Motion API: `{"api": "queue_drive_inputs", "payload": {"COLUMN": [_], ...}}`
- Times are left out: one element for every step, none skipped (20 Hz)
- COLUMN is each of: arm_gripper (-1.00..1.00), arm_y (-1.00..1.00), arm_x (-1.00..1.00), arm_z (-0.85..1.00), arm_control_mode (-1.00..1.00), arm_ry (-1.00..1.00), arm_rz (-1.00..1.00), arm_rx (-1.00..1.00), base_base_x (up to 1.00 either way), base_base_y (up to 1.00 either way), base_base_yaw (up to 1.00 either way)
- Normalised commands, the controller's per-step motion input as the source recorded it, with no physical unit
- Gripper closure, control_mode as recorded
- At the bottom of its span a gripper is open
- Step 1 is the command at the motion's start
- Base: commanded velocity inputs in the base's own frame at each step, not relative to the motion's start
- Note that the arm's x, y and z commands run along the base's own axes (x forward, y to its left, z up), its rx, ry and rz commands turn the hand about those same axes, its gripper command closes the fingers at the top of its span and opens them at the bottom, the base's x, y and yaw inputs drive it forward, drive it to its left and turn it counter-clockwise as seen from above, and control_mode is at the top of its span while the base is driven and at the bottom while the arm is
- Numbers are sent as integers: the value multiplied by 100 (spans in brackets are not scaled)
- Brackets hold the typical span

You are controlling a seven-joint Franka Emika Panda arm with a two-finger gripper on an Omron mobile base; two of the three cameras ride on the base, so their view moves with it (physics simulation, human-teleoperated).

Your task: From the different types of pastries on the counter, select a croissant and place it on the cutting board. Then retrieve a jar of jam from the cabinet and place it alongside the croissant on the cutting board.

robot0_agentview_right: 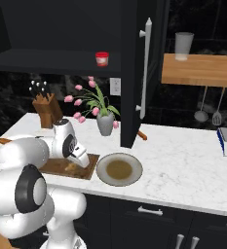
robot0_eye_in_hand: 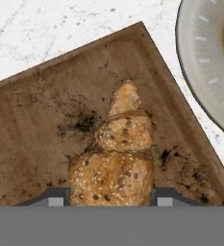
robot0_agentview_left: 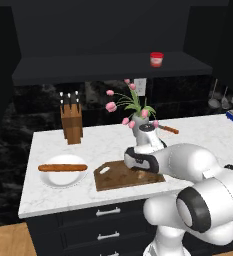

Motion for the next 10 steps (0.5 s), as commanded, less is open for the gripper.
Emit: {"api": "queue_drive_inputs", "payload": {"arm_gripper": [100,100,100,100,100,100,100,-100,-100,-100], "arm_y": [19,0,0,0,0,0,0,1,1,0], "arm_x": [19,0,-6,-9,-5,-3,-4,-7,-7,-10], "arm_z": [0,17,21,24,26,24,21,19,14,14], "arm_control_mode": [-100,-100,-100,-100,-100,-100,-100,-100,-100,-100], "arm_ry": [5,9,17,16,4,1,0,0,0,0], "arm_rz": [4,4,0,0,1,1,0,1,0,0], "arm_rx": [0,0,0,0,0,0,0,0,0,0], "base_base_x": [0,0,0,0,0,0,0,0,0,0], "base_base_y": [0,0,0,0,0,0,0,0,0,0], "base_base_yaw": [0,0,0,0,0,0,0,0,0,0]}}
